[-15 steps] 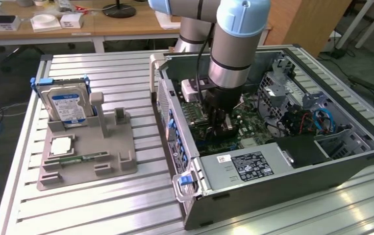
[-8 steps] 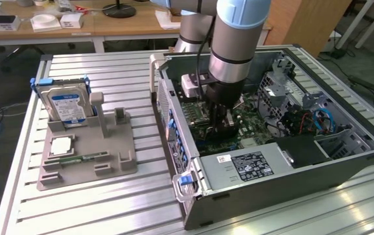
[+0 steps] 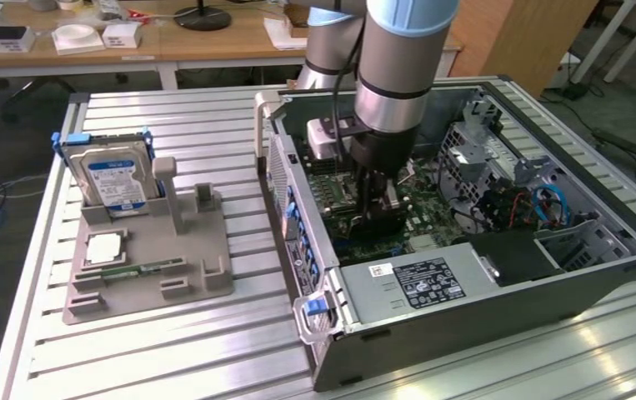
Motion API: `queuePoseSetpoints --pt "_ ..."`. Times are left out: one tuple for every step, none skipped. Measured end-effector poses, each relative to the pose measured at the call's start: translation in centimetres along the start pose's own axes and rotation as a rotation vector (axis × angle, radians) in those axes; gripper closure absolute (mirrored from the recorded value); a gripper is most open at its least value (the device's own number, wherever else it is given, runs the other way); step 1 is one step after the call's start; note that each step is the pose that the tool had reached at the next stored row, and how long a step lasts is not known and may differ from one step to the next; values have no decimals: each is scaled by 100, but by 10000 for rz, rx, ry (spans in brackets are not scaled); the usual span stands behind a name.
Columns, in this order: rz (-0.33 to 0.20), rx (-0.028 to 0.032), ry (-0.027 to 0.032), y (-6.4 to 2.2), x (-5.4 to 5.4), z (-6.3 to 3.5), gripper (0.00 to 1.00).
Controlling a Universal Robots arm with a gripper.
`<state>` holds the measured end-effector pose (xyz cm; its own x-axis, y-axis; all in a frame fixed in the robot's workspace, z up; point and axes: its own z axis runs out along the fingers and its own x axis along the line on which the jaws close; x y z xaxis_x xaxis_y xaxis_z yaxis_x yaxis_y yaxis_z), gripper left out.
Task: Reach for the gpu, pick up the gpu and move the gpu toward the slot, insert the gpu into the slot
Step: 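Insert the gpu into the slot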
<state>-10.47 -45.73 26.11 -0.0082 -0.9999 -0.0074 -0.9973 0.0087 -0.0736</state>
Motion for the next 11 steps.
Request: queuePoseSetpoints --pt "0 20 0 2 0 -17 67" --pt "0 40 0 4 -1 -34 67" --pt "0 56 0 5 -2 -50 67" --pt "-1 72 0 4 -2 -65 67" --pt "-1 87 -1 5 -3 -79 67" --pt "0 106 -1 8 -4 -93 69" --pt "0 126 -2 9 -4 -110 75" --pt "-1 143 0 11 -4 -123 81" --pt "-1 159 -2 14 -5 -130 81" --pt "-1 166 -3 15 -5 -130 81" --pt "-1 166 -3 15 -5 -130 87"
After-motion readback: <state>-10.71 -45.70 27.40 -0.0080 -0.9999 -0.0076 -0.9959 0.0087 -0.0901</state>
